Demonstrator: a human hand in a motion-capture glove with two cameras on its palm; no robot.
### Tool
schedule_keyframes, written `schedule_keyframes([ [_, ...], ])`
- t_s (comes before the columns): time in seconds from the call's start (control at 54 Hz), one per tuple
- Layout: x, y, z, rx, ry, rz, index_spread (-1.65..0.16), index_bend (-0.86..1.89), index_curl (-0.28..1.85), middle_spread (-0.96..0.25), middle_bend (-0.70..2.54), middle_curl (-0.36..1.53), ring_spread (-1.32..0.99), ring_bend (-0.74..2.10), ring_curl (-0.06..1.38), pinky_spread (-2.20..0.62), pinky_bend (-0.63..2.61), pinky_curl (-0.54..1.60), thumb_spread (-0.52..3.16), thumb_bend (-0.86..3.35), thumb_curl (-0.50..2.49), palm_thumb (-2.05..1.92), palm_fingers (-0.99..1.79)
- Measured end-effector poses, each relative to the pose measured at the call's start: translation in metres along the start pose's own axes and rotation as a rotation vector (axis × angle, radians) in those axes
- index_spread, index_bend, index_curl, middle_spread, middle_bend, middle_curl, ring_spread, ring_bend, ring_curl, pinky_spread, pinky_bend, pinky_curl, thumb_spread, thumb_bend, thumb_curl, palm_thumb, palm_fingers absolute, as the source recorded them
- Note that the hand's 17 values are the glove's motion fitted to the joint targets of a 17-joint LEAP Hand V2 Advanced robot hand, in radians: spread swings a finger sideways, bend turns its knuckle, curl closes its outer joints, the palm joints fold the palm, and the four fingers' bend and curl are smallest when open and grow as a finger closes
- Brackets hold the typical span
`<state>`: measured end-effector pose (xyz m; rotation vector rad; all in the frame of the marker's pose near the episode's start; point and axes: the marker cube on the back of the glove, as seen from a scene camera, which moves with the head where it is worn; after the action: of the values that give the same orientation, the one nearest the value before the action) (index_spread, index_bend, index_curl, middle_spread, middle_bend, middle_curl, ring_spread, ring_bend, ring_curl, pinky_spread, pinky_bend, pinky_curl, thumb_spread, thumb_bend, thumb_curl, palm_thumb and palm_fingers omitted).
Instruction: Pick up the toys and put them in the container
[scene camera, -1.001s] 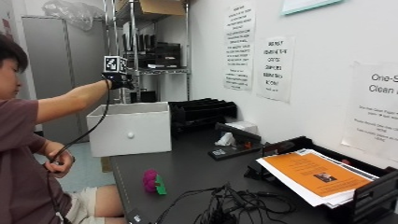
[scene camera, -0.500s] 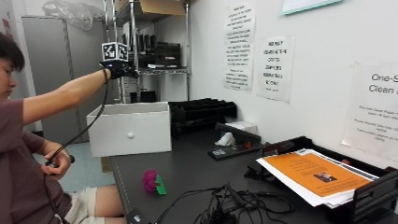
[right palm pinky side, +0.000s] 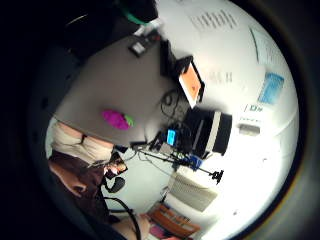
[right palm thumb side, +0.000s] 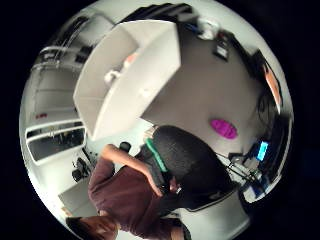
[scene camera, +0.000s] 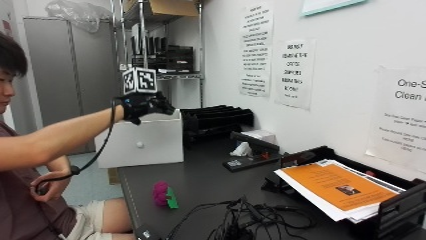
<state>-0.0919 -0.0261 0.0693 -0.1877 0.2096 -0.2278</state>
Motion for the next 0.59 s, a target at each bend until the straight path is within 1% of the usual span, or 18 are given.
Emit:
schedule_keyframes([
  [0.111, 0.026, 0.004, 0.074, -0.071, 0.041, 0.084, -0.25, 0.07, 0.11, 0.01, 0.12, 0.19, 0.02, 0.4, 0.34, 0.04, 0.92, 0.33, 1.21, -0.05, 0.23, -0.07, -0.27],
  [0.148, 0.034, 0.006, 0.108, -0.105, 0.02, 0.098, -0.25, 0.07, 0.11, 0.01, 0.12, 0.19, 0.02, 0.39, 0.34, 0.04, 0.91, 0.33, 1.22, -0.05, 0.22, -0.08, -0.27],
  [0.204, 0.044, 0.008, 0.162, -0.159, -0.04, 0.125, -0.25, 0.07, 0.11, 0.01, 0.12, 0.2, 0.02, 0.39, 0.34, 0.04, 0.91, 0.33, 1.23, -0.06, 0.21, -0.08, -0.27],
  [0.297, 0.04, 0.007, 0.232, -0.216, -0.22, 0.161, -0.25, 0.07, 0.12, 0.01, 0.13, 0.2, 0.02, 0.39, 0.34, 0.04, 0.89, 0.33, 1.25, -0.06, 0.2, -0.09, -0.25],
  [0.334, 0.038, 0.007, 0.254, -0.225, -0.257, 0.168, -0.24, 0.07, 0.12, 0.0, 0.14, 0.2, 0.01, 0.41, 0.34, 0.04, 0.88, 0.33, 1.25, -0.06, 0.2, -0.09, -0.22],
  [0.389, 0.036, 0.005, 0.273, -0.163, -0.254, 0.179, -0.24, 0.08, 0.12, 0.0, 0.17, 0.21, 0.01, 0.46, 0.35, 0.03, 0.87, 0.33, 1.26, -0.06, 0.19, -0.09, -0.15],
  [0.445, 0.037, 0.0, 0.278, 0.007, -0.225, 0.198, -0.25, 0.11, 0.13, -0.01, 0.21, 0.24, -0.02, 0.47, 0.36, 0.03, 0.88, 0.33, 1.26, -0.06, 0.18, -0.09, -0.05],
  [0.463, 0.038, -0.002, 0.279, 0.064, -0.218, 0.206, -0.25, 0.13, 0.13, -0.02, 0.25, 0.25, -0.04, 0.51, 0.37, 0.02, 0.89, 0.33, 1.26, -0.06, 0.18, -0.08, 0.09],
  [0.482, 0.039, -0.004, 0.279, 0.116, -0.212, 0.215, -0.25, 0.11, 0.13, -0.02, 0.22, 0.25, -0.03, 0.47, 0.35, 0.02, 0.89, 0.32, 1.26, -0.06, 0.18, -0.09, -0.02],
  [0.5, 0.039, -0.006, 0.28, 0.164, -0.205, 0.223, -0.25, 0.14, 0.14, -0.04, 0.3, 0.27, -0.07, 0.58, 0.39, 0.0, 0.9, 0.33, 1.26, -0.05, 0.18, -0.07, 0.21],
  [0.519, 0.038, -0.009, 0.282, 0.208, -0.197, 0.231, -0.25, 0.18, 0.14, -0.07, 0.38, 0.29, -0.12, 0.71, 0.41, -0.05, 0.88, 0.31, 1.27, -0.03, 0.19, -0.03, 0.55],
  [0.537, 0.037, -0.012, 0.283, 0.25, -0.189, 0.238, -0.24, 0.18, 0.13, -0.08, 0.4, 0.29, -0.14, 0.71, 0.36, -0.07, 0.85, 0.27, 1.27, -0.02, 0.2, -0.02, 0.63],
  [0.556, 0.036, -0.015, 0.283, 0.287, -0.18, 0.241, -0.24, 0.2, 0.13, -0.11, 0.46, 0.31, -0.16, 0.8, 0.38, -0.11, 0.87, 0.27, 1.28, -0.01, 0.2, 0.0, 0.86],
  [0.574, 0.036, -0.017, 0.283, 0.317, -0.171, 0.24, -0.23, 0.18, 0.13, -0.12, 0.46, 0.31, -0.18, 0.82, 0.37, -0.13, 0.85, 0.26, 1.28, -0.01, 0.21, 0.0, 0.87],
  [0.593, 0.036, -0.019, 0.283, 0.338, -0.16, 0.234, -0.23, 0.2, 0.15, -0.14, 0.5, 0.33, -0.19, 0.87, 0.39, -0.16, 0.83, 0.26, 1.29, -0.01, 0.21, 0.01, 0.94],
])
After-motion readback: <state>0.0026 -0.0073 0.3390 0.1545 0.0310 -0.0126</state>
